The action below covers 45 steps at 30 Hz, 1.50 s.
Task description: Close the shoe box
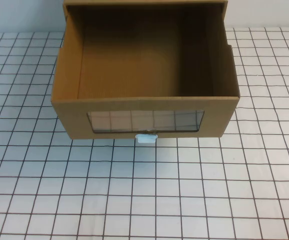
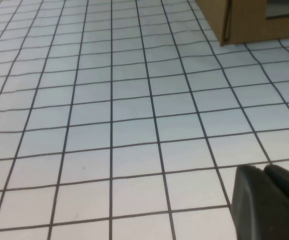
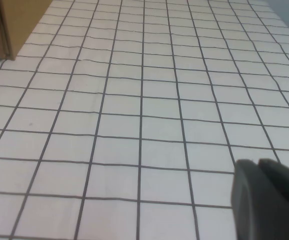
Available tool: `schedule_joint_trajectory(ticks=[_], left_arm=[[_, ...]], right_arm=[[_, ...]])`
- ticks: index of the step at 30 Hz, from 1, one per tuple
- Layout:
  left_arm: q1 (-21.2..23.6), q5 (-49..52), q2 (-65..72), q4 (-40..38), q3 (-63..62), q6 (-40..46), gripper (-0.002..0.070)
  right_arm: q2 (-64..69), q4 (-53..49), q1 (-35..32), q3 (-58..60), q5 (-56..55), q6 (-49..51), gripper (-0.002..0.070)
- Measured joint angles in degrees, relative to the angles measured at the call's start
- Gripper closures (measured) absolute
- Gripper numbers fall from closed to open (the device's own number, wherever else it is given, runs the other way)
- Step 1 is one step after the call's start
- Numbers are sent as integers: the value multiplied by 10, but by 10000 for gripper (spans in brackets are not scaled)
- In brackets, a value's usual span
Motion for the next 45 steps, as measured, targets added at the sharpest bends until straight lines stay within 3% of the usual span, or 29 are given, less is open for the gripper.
schedule_joint_trajectory(ticks=[45], left_arm=[[0,-17,0,31,0,0,680]], right_arm=[[0,-2,0,0,0,0,689]])
